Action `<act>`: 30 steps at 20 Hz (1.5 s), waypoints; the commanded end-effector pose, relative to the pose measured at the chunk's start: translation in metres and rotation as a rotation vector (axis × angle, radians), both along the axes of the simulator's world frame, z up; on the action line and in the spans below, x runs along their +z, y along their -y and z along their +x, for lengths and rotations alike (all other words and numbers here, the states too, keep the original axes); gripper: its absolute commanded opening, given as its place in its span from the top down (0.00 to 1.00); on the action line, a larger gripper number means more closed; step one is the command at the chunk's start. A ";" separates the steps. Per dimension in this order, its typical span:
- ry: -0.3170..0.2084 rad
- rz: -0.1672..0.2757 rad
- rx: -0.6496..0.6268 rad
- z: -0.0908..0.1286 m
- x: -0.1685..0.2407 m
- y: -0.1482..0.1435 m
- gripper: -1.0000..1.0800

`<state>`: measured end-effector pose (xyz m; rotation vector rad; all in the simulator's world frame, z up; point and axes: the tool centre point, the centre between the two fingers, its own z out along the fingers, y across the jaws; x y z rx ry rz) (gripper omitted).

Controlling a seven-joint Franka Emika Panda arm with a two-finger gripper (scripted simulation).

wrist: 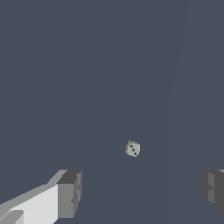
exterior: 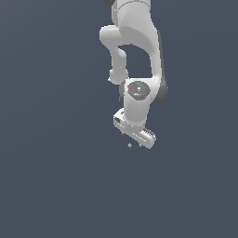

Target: Pick up the object and move it to a goal position.

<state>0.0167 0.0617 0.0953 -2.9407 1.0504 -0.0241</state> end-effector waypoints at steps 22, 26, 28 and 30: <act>-0.023 -0.009 -0.276 -0.006 -0.039 0.003 0.04; -0.023 -0.009 -0.277 -0.006 -0.052 0.003 0.04; -0.023 -0.009 -0.279 -0.007 -0.063 0.003 0.04; -0.023 -0.009 -0.280 -0.007 -0.073 0.003 0.04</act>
